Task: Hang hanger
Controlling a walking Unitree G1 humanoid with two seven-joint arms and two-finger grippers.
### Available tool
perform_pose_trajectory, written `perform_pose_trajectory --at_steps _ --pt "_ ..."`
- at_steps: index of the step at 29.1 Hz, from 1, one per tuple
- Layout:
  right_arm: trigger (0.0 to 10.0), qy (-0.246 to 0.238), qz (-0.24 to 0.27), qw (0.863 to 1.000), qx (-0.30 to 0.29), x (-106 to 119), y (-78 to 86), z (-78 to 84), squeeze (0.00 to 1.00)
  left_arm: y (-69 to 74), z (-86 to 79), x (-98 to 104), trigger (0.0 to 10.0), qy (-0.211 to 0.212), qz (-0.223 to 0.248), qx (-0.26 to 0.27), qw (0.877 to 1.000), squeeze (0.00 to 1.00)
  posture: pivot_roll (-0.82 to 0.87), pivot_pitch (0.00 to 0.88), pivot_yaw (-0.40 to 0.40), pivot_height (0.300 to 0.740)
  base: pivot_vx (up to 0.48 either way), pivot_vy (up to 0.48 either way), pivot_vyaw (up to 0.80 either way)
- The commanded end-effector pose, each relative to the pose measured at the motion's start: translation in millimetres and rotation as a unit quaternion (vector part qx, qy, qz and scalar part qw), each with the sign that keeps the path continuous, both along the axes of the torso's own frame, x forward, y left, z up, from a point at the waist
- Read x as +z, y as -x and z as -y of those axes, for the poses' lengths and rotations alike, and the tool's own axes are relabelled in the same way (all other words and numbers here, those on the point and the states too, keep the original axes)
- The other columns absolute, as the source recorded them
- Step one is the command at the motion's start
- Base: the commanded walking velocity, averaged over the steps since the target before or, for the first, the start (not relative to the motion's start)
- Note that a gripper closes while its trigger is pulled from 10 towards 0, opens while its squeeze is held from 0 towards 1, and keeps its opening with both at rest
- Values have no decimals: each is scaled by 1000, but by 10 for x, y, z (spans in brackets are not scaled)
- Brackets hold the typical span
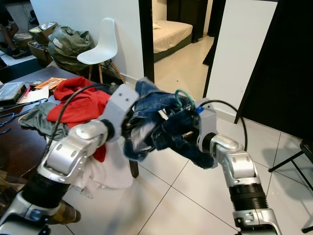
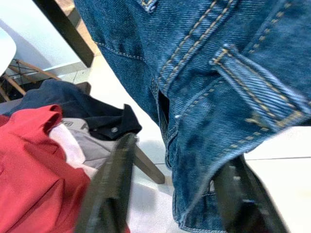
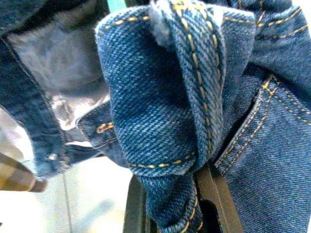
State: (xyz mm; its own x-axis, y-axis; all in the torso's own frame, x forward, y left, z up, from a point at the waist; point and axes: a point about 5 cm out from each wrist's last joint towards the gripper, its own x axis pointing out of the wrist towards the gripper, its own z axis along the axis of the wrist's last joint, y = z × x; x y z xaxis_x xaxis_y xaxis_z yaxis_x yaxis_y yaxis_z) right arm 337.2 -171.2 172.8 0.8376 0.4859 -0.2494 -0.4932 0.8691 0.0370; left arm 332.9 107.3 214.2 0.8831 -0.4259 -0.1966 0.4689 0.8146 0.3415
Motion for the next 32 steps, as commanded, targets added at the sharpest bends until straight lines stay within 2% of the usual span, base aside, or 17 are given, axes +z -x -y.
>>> perform_pose_trajectory --at_steps 1,4,5,7,9,10,12,13,15,16,17,19,20,22,25,28,32 --pt "0 -16 27 999 23 103 22 -51 0 -8 -41 7 10000 1 2 7 1000 1000 -85 0 -30 740 0 0 0" --pt "0 -10 30 998 52 93 64 -103 0 6 11 84 10000 31 10 -10 999 1000 -88 0 -27 740 0 0 0" --pt "0 6 27 997 69 63 92 -123 0 37 71 178 10000 69 16 -38 997 847 -88 0 -28 740 0 0 0" --pt "0 18 24 996 80 40 113 -134 0 62 110 245 10000 94 21 -59 994 847 -88 0 -28 740 0 0 0" --pt "0 18 24 996 80 40 113 -134 0 62 110 245 10000 94 21 -59 994 847 -88 0 -28 740 0 0 0" --pt "0 41 20 995 89 0 129 -107 0 126 158 361 10000 133 31 -101 986 0 -88 0 -30 740 0 0 0" --pt "0 41 20 995 89 0 129 -107 0 126 158 361 10000 133 31 -101 986 0 -88 0 -30 740 0 0 0" --pt "0 62 15 995 82 -28 122 -17 0 231 178 493 10000 158 48 -155 974 0 -87 0 -34 740 0 0 0" --pt "0 62 15 995 82 -28 122 -17 0 231 178 493 10000 158 48 -155 974 0 -87 0 -34 740 0 0 0" --pt "0 78 12 994 69 -37 110 91 0 330 163 566 10000 148 62 -199 967 0 -84 0 -37 740 0 0 0" --pt "0 78 12 994 69 -37 110 91 0 330 163 566 10000 148 62 -199 967 0 -84 0 -37 740 0 0 0" --pt "0 95 10 995 38 -5 93 338 0 541 50 673 10000 120 81 -279 949 0 -83 0 -39 740 0 0 0" --pt "0 95 10 995 38 -5 93 338 0 541 50 673 10000 120 81 -279 949 0 -83 0 -39 740 0 0 0" --pt "0 100 11 994 29 43 108 474 0 669 -29 718 10000 96 91 -324 937 0 -84 0 -39 740 0 0 0" --pt "0 100 11 994 29 43 108 474 0 669 -29 718 10000 96 91 -324 937 0 -84 0 -39 740 0 0 0" --pt "0 94 19 992 76 117 197 504 0 635 -139 636 10000 33 93 -305 947 0 -89 0 -37 740 0 0 0" --pt "0 89 18 989 120 156 276 491 0 559 -240 627 10000 -2 103 -269 958 0 -90 0 -36 740 0 0 0"
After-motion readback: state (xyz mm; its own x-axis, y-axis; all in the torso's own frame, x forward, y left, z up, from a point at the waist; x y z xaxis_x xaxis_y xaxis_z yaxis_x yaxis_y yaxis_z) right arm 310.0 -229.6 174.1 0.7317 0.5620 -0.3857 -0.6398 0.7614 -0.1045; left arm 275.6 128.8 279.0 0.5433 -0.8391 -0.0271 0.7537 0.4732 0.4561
